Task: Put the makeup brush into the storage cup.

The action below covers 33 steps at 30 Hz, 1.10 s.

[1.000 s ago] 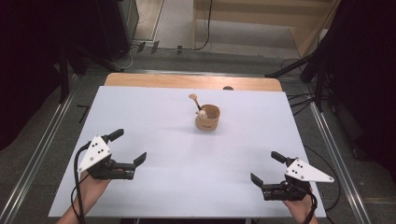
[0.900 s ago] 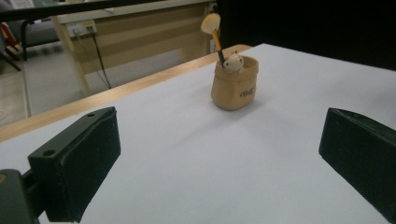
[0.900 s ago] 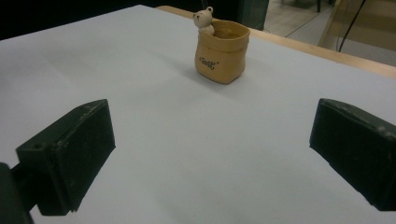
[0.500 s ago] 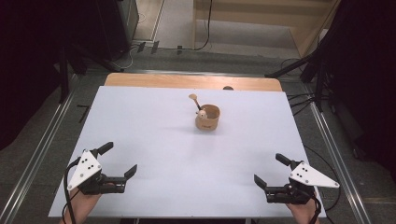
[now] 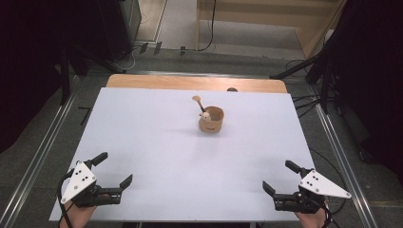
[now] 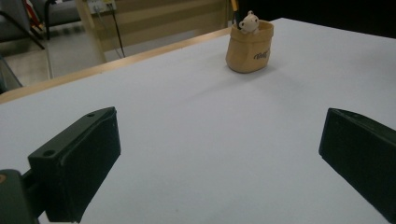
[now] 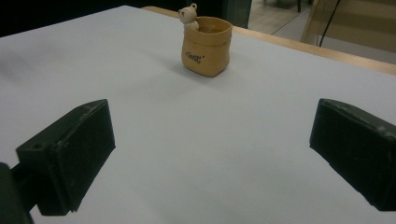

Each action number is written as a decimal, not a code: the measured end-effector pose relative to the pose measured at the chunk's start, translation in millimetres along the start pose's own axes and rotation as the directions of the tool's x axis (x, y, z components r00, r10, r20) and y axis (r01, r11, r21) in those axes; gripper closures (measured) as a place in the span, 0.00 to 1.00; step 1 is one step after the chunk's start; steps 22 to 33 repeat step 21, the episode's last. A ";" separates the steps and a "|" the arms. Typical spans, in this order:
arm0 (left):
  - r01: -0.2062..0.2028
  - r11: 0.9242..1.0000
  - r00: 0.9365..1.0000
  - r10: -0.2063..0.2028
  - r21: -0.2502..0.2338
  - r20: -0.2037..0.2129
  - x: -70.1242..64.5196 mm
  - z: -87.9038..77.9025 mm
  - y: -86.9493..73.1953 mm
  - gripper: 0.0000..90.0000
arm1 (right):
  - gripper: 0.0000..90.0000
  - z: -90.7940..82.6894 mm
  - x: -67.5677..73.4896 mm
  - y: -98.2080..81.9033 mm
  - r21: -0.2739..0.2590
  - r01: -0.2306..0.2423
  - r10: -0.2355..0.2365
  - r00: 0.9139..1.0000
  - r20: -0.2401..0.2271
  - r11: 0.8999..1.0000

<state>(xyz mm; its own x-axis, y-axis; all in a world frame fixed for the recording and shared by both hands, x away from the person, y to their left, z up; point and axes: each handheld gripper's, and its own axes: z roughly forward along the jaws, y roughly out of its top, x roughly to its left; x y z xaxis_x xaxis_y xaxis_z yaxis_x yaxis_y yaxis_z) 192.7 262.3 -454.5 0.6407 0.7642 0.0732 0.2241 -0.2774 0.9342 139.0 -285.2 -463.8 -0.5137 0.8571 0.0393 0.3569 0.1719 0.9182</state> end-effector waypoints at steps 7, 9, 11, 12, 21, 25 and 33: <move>0.022 1.000 1.000 -0.022 -0.001 -0.010 2.6 -4.3 -3.0 0.00 | 0.01 -1.8 4.9 -2.9 0.013 0.011 -0.011 1.000 0.012 1.000; 0.027 1.000 1.000 -0.028 -0.011 -0.015 3.3 -4.0 -3.2 0.00 | 0.01 -2.1 6.2 -3.7 0.013 0.016 -0.017 1.000 0.016 1.000; 0.030 1.000 1.000 -0.031 -0.003 -0.003 3.2 -2.0 -3.6 0.00 | 0.01 -3.1 7.6 -4.7 0.017 0.019 -0.019 1.000 0.021 1.000; 0.027 1.000 1.000 -0.027 0.002 0.001 3.1 -1.2 -3.5 0.00 | 0.01 -3.5 7.8 -5.0 0.018 0.024 -0.024 1.000 0.020 1.000; 0.028 1.000 0.999 -0.028 0.007 0.032 2.5 0.4 -4.1 0.00 | 0.01 -2.0 7.2 -4.5 0.015 0.027 -0.027 1.000 0.009 1.000; 0.028 1.000 0.999 -0.028 0.007 0.032 2.5 0.4 -4.1 0.00 | 0.01 -2.0 7.2 -4.5 0.015 0.027 -0.027 1.000 0.009 1.000; 0.028 1.000 0.999 -0.028 0.007 0.032 2.5 0.4 -4.1 0.00 | 0.01 -2.0 7.2 -4.5 0.015 0.027 -0.027 1.000 0.009 1.000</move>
